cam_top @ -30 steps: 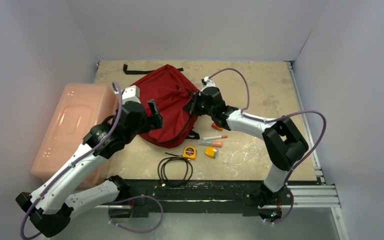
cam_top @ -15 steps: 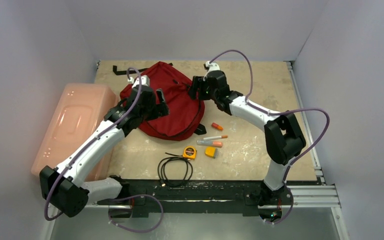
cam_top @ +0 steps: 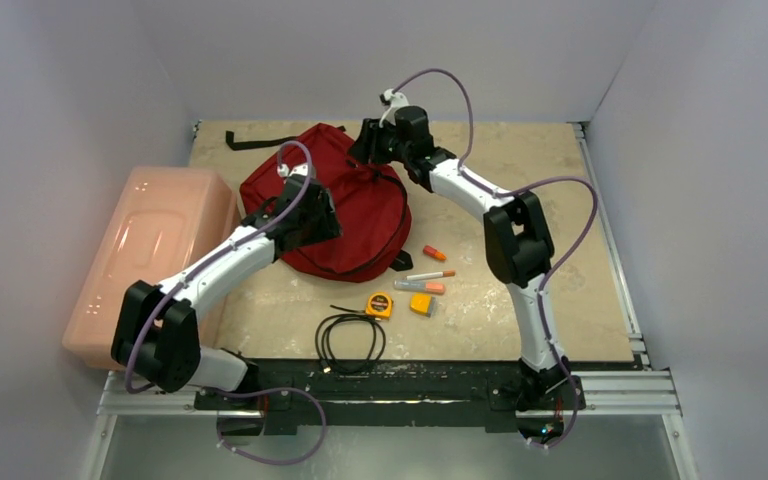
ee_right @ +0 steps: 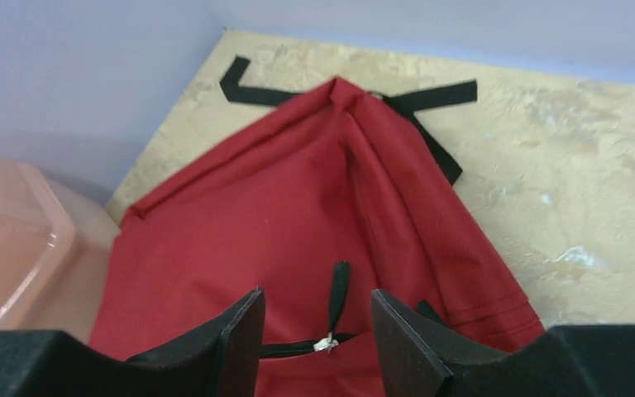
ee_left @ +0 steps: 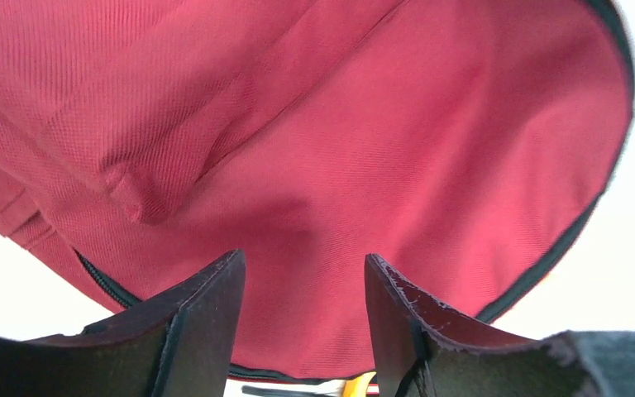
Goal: Pack the student bag
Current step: Adjust the student bag at the center of the board, then unzip the student bag at the center of the board.
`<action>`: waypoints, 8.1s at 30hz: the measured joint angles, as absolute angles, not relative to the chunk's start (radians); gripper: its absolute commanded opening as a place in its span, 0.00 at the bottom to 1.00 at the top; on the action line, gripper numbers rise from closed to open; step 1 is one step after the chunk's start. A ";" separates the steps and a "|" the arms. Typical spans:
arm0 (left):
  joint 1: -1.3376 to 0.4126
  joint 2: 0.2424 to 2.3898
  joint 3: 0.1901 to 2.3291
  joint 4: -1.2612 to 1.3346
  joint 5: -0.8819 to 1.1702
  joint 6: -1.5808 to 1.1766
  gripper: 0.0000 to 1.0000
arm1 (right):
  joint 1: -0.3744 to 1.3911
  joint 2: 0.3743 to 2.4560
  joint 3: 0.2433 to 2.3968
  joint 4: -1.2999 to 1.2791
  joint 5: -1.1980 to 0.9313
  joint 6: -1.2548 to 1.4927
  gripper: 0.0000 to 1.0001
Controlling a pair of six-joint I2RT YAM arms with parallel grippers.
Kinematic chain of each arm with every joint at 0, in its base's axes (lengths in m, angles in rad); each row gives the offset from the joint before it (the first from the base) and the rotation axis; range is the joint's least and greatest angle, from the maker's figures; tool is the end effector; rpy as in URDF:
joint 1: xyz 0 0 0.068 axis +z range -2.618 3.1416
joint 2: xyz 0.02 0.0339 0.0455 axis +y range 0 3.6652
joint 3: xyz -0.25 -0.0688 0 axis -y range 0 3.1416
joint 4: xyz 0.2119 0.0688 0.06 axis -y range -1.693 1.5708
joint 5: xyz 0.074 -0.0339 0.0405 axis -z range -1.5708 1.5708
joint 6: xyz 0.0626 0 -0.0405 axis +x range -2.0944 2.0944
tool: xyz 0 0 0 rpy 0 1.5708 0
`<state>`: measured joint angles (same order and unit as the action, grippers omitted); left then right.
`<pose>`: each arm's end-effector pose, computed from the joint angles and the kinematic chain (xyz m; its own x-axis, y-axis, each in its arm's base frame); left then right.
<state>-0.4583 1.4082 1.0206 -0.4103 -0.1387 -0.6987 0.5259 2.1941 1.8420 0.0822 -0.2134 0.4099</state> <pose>0.2669 -0.1220 0.2383 -0.7177 -0.3563 -0.5983 -0.1437 0.9165 -0.3733 0.4395 0.2704 0.2637 -0.4774 0.1733 -0.8615 -0.5200 0.7346 0.4359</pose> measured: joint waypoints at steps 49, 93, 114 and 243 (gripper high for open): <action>-0.164 1.701 1.394 -0.316 0.377 -1.071 0.45 | 0.556 2.120 1.462 0.602 -0.511 0.201 0.00; -0.226 1.882 1.509 -0.344 0.324 -0.991 0.00 | 0.512 1.975 1.292 0.462 -0.435 0.000 0.54; -0.247 1.839 1.536 -0.523 0.165 -0.833 0.00 | 0.522 2.126 1.303 0.684 -0.323 0.206 0.00; -0.478 1.900 1.745 -0.734 -0.418 -0.094 0.00 | 0.668 1.546 1.172 0.073 0.222 0.374 0.92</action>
